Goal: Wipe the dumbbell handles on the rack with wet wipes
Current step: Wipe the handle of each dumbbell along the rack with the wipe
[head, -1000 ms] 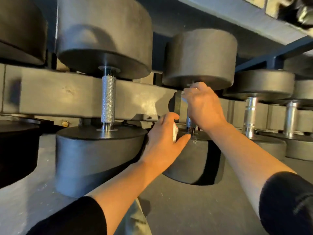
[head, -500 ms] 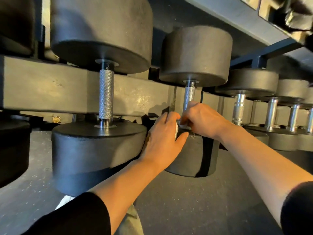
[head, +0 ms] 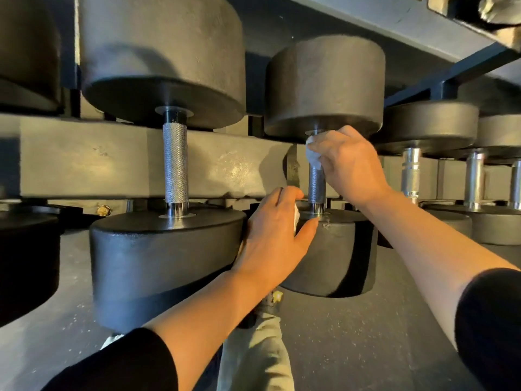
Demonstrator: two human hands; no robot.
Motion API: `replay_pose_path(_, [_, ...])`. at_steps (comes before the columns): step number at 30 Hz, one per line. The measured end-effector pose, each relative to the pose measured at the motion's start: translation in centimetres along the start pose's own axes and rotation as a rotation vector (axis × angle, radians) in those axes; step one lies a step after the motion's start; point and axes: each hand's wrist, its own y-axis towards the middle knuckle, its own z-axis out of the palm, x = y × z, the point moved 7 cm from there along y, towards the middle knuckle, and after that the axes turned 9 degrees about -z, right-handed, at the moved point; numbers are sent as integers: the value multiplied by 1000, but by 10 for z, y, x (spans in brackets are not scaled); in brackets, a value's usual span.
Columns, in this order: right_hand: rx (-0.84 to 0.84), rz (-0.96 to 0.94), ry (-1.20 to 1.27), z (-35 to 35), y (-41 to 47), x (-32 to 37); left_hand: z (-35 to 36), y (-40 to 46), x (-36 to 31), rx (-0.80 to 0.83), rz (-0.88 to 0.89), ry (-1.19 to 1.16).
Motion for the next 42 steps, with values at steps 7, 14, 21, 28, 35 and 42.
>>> replay_pose_path(7, [117,-47,269,17,-21,1,2,0,5,-46,-13,92])
replay_pose_path(14, [238,-13,563,34,-41,-9,4,5,-2,-263,-173,35])
replay_pose_path(21, [-294,149,660,9,-44,-60,27,25,-33,-464,-258,130])
replay_pose_path(28, [-337,141,839,30,-32,-64,36,22,-34,-617,-288,92])
replay_pose_path(35, [-92,-31,972,44,-59,-43,39,23,-33,-573,-276,125])
replay_pose_path(42, [-92,56,1053,44,-66,-55,39,24,-29,-572,-321,133])
